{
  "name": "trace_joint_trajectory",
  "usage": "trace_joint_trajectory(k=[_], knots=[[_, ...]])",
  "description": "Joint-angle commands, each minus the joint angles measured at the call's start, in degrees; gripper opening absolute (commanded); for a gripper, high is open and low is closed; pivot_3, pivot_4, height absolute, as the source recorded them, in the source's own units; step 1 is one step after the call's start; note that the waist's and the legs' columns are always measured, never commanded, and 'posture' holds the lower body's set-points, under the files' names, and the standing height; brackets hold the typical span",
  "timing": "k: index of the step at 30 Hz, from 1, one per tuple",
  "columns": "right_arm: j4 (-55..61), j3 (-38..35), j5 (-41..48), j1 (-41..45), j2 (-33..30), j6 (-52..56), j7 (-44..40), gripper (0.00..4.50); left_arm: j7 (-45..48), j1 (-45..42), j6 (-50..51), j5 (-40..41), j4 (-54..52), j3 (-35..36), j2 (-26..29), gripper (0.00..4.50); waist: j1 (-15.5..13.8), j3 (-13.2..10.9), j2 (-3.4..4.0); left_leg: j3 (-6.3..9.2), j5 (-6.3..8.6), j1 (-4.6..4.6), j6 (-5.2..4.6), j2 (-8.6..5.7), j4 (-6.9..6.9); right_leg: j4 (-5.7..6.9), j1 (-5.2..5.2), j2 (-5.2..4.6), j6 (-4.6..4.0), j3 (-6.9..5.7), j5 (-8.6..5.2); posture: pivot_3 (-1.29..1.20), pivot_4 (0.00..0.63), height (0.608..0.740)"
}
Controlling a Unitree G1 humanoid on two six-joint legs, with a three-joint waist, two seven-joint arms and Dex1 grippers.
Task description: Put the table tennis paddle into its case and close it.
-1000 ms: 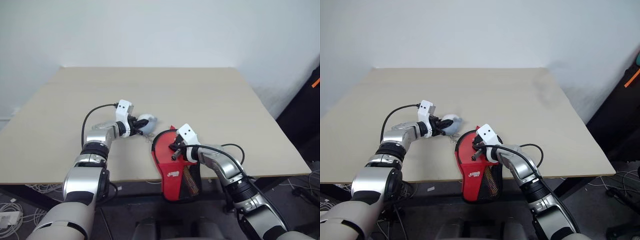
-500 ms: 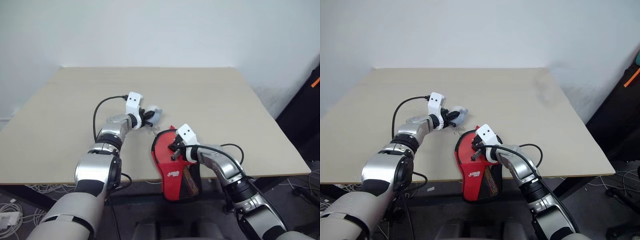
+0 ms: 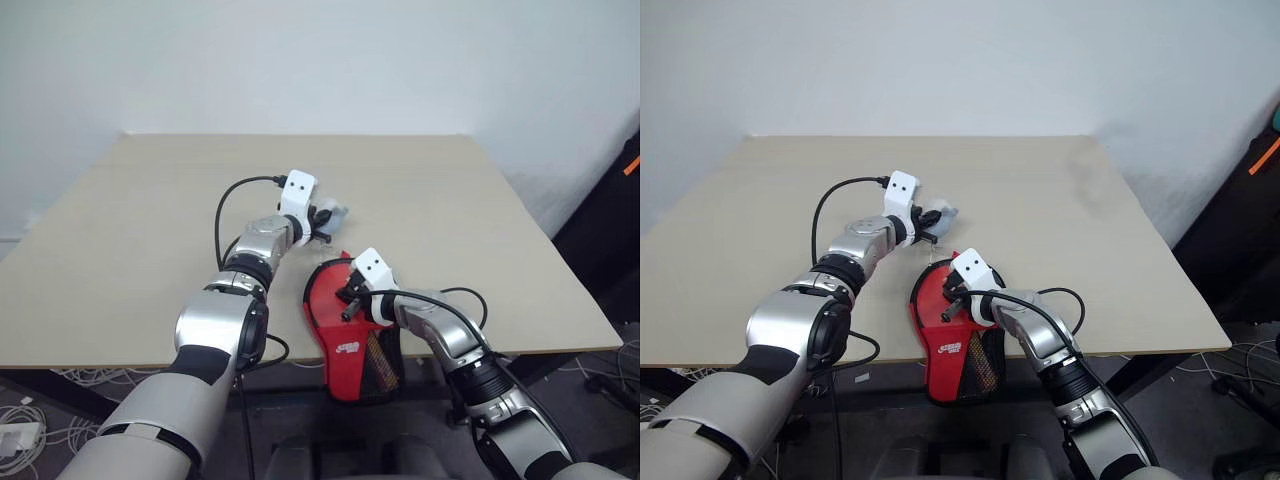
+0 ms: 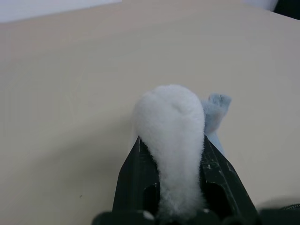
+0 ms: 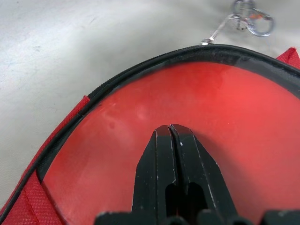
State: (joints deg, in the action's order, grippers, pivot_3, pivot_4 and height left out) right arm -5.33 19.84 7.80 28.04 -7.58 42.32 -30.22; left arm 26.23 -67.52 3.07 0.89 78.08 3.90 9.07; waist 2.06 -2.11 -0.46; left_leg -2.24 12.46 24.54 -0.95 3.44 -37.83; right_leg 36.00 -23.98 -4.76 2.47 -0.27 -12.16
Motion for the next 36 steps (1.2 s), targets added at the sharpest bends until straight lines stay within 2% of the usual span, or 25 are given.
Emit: trace_joint_trajectory(k=[1, 6, 13, 18, 24, 36], knots=[[0.8, 0.7, -0.4, -0.3, 0.0, 0.7, -0.3, 0.00, -1.0, -4.0, -2.8, -0.7, -1.6, 0.7, -1.5, 0.34, 0.0, 0.0, 0.00, 0.00, 0.00, 0.00, 0.00, 0.00, 0.00, 0.00, 0.00, 0.00, 0.00, 0.00, 0.00, 0.00, 0.000, 0.740], [1.3, 0.9, -0.4, -0.5, 0.0, 1.0, -0.2, 0.00, 0.9, -4.1, -3.3, -1.2, -1.9, 0.5, -4.0, 0.34, -0.1, 0.0, 0.00, 0.00, 0.00, 0.00, 0.00, 0.00, -0.01, -0.01, 0.00, 0.00, 0.00, 0.00, 0.00, 0.00, 0.000, 0.740], [2.0, 1.0, -0.4, -1.0, -0.2, 1.4, 0.0, 0.00, 12.0, -0.8, -5.0, -3.3, -2.8, -2.1, -5.7, 0.34, -0.1, 0.0, 0.00, 0.00, 0.00, 0.00, 0.00, -0.02, -0.02, -0.02, 0.02, 0.00, 0.00, 0.00, 0.00, 0.00, 0.000, 0.740], [1.7, 1.0, -0.4, -0.6, -0.1, 1.4, -0.1, 0.00, 26.3, 4.0, -9.1, -6.3, -4.3, -7.0, -4.6, 0.34, -0.1, 0.0, 0.01, 0.00, 0.01, -0.01, 0.00, -0.02, -0.02, -0.02, 0.04, 0.00, -0.01, 0.00, 0.00, 0.00, 0.000, 0.740], [1.3, 1.3, -0.4, -0.3, 0.0, 1.2, -0.3, 0.00, 36.0, 7.0, -9.6, -7.3, -5.1, -9.2, -1.2, 0.34, -0.1, 0.0, 0.01, 0.02, 0.04, -0.04, -0.05, -0.02, -0.05, -0.03, 0.10, -0.01, -0.01, 0.00, 0.00, 0.00, 0.000, 0.740], [0.3, 1.6, -0.5, 0.2, 0.4, 0.7, -0.5, 0.00, 35.6, 6.1, -10.0, -9.0, -6.4, -10.7, 4.7, 4.47, 0.4, 0.0, 0.01, 0.06, 0.03, -0.06, -0.06, -0.02, -0.07, 0.06, 0.10, -0.01, -0.01, 0.00, 0.00, 0.00, 0.000, 0.740]])
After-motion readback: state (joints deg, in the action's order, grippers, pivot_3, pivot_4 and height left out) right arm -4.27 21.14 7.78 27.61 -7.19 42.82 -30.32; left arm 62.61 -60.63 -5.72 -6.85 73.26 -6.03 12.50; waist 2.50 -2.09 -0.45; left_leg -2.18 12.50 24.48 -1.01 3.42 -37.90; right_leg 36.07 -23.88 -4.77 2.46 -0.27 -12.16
